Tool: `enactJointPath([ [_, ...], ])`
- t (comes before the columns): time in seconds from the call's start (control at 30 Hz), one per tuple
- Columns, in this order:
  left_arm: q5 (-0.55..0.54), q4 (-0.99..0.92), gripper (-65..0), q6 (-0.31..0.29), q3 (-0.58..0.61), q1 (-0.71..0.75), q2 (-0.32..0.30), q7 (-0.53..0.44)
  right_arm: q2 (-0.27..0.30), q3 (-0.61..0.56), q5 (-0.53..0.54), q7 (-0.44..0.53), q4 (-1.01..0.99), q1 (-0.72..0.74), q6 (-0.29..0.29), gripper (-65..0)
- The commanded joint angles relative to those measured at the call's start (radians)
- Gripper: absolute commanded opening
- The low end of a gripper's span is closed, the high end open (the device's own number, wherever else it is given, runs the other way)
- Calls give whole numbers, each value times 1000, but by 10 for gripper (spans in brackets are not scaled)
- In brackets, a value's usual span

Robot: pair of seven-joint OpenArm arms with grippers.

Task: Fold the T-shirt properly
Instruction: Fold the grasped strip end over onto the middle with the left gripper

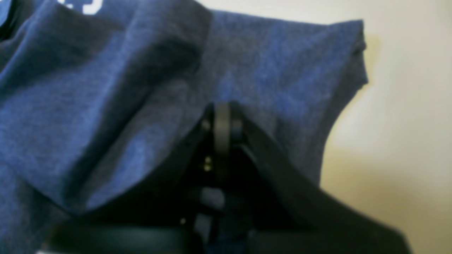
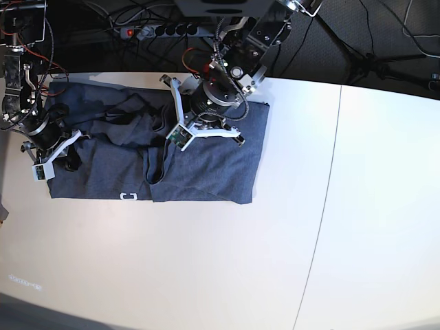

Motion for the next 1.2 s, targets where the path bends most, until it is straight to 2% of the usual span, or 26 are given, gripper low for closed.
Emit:
enactJointPath([
  [0.0,6,13,-650,-5,6,-9,11,-31,20,8,8,7,9,11,61,-650],
  [0.13,-47,13,-650,-144,17,-12,12,-66,20,8,8,7,9,11,60,-650],
  [0.2,-74,13,-650,-190,21,-15,11,-87,19,8,8,7,9,11,61,-650],
  [0.4,-93,13,-650,-198,19,-46,14,-89,20,8,8,8,10,11,60,-650],
  [0.53,-93,16,-650,-198,-11,-106,13,-44,20,26,13,7,29,11,61,-650],
  [0.67,-136,16,-650,-200,-99,-118,4,-24,20,122,126,-40,79,11,62,-650],
  [0.77,-199,16,-650,-240,-167,-116,-31,-14,25,222,179,-109,114,11,63,-650],
  [0.9,-239,16,-650,-266,-248,-116,-73,-7,79,302,195,-157,97,11,63,-650],
  [1.03,-292,16,-650,-266,-292,-116,-124,-4,144,313,196,-189,38,8,63,-643],
  [1.17,-319,16,-650,-266,-297,-113,-170,20,182,312,258,-191,-40,8,64,-398],
])
